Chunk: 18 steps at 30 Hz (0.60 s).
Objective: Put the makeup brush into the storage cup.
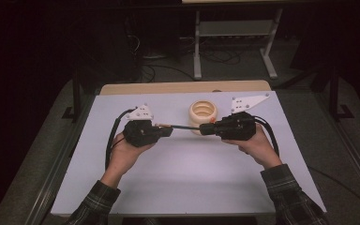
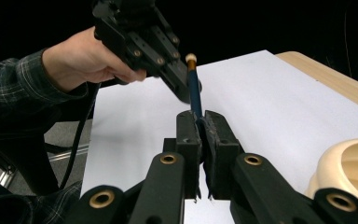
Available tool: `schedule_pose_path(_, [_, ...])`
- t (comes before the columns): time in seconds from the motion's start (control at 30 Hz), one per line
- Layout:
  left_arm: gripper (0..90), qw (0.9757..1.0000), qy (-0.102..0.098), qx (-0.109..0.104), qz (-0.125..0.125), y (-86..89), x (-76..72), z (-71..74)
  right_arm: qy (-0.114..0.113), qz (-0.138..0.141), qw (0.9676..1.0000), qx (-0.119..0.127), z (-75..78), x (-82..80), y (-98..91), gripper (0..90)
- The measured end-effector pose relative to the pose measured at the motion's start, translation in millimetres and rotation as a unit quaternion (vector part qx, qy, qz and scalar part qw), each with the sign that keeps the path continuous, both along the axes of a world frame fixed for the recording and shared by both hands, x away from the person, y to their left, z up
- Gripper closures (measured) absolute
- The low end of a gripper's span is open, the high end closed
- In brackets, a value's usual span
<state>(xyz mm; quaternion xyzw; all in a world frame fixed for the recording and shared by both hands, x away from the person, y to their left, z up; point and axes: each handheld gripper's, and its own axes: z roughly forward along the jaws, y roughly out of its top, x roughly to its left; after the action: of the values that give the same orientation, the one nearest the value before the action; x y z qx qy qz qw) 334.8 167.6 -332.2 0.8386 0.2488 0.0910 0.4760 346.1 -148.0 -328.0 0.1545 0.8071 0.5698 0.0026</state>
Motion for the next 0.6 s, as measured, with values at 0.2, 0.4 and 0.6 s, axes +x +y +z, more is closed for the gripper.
schedule_pose_path(0.2, [89.9,0.9998,-0.015,-0.015,0.005,2.8,-2.1,5.4,0.007,0.002,1.0000,-0.003,-3.4,0.3,2.6,84.9])
schedule_pose_path(0.4, [89.9,0.9992,-0.028,-0.028,0.010,4.1,-4.2,9.9,0.012,0.006,0.9999,-0.004,-5.5,0.2,4.8,85.0])
schedule_pose_path(0.6, [89.8,0.9985,-0.034,-0.041,0.010,6.2,-5.2,13.4,0.018,0.010,0.9998,-0.008,-8.4,0.1,8.0,85.0])
